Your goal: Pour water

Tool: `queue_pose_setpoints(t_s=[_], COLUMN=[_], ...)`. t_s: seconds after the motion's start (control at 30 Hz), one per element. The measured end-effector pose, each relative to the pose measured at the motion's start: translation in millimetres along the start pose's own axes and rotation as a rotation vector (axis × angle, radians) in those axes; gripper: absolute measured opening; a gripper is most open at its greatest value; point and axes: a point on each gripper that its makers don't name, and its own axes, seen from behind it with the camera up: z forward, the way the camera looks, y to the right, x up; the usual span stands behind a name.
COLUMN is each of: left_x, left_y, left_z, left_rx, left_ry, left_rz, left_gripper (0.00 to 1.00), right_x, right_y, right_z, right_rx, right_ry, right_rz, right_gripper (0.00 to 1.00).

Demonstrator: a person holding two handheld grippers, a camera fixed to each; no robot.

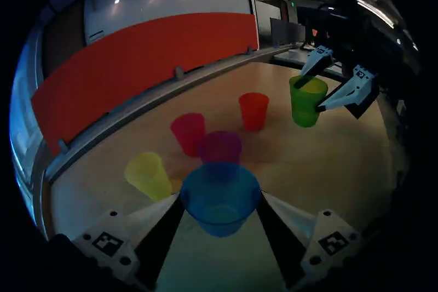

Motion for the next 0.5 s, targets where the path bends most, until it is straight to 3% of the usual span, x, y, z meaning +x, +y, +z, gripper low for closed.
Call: queue_pose_setpoints(t_s=[0.5], left_x=[-24.5], left_y=[8.3], left_z=[19.6], left_rx=[-0.044], left_ry=[-0.088], left_rz=[0.029], left_gripper=[0.88], right_x=[-28.0], right_y=[-4.0], right_z=[14.7], right_rx=[0.016], right_ry=[-0.068], right_rz=[0.002], right_gripper=[0.91])
